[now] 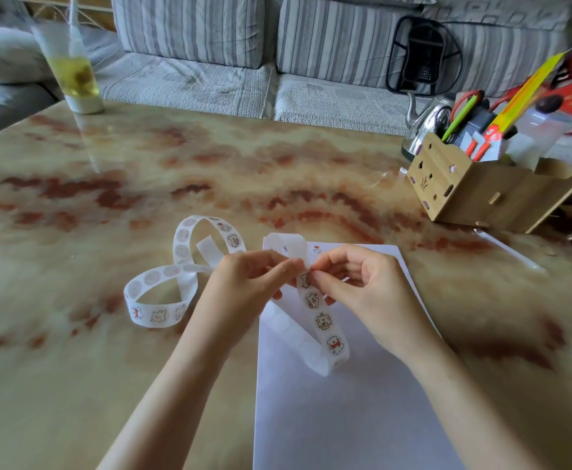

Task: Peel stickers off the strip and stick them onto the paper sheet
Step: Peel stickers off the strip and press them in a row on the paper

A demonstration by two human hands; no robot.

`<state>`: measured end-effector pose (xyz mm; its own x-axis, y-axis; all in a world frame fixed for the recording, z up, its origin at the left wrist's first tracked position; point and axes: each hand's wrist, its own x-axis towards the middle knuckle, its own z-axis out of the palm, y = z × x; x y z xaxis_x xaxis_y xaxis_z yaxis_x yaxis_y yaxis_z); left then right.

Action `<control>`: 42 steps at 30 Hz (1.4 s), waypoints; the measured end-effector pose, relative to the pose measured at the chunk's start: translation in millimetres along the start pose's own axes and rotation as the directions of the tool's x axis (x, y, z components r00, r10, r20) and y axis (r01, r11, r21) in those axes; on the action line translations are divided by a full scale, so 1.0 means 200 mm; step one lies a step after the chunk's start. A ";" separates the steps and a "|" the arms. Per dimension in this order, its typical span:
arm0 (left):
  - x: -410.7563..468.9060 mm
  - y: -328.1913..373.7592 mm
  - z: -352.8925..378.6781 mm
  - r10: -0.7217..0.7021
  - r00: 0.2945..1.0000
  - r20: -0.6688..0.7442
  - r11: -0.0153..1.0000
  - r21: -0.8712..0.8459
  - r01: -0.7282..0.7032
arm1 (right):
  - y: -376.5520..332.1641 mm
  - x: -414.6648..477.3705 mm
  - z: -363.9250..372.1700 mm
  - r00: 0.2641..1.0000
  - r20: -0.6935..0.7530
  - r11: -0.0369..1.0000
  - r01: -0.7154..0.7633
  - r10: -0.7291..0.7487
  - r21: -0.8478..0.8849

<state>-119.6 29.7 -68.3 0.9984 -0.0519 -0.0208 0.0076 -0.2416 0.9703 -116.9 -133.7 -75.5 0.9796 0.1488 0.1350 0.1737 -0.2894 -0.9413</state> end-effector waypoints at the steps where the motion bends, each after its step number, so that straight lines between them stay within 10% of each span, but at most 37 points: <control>1: 0.00 0.00 0.00 -0.001 1.000 -0.003 1.000 0.006 0.001 | 0.00 0.00 0.00 1.000 0.009 0.998 0.003 -0.002 -0.061; 7: 0.02 -0.04 0.02 0.003 0.998 -0.068 0.998 0.066 0.001 | 0.00 -0.01 0.01 0.987 0.028 0.919 0.160 -0.160 -0.360; 13: 0.03 -0.08 0.01 -0.018 0.993 -0.118 0.987 0.159 0.036 | -0.04 0.01 -0.05 0.998 0.037 0.996 0.053 -0.051 -0.066; 26: 0.04 -0.15 0.03 0.015 0.991 -0.133 0.910 0.413 0.042 | 0.17 0.37 -0.24 0.928 -0.101 0.913 -0.371 0.359 -0.166; 42: 0.04 -0.17 0.02 -0.006 0.992 -0.128 0.885 0.461 0.065 | 0.21 0.40 -0.19 0.929 -0.133 0.908 -0.367 0.346 -0.204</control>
<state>-112.4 33.7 -101.6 0.9972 0.0742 0.0041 0.0464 -0.6642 0.7461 -27.2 -170.2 -91.3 0.9833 -0.0877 -0.1592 -0.1816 -0.5099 -0.8408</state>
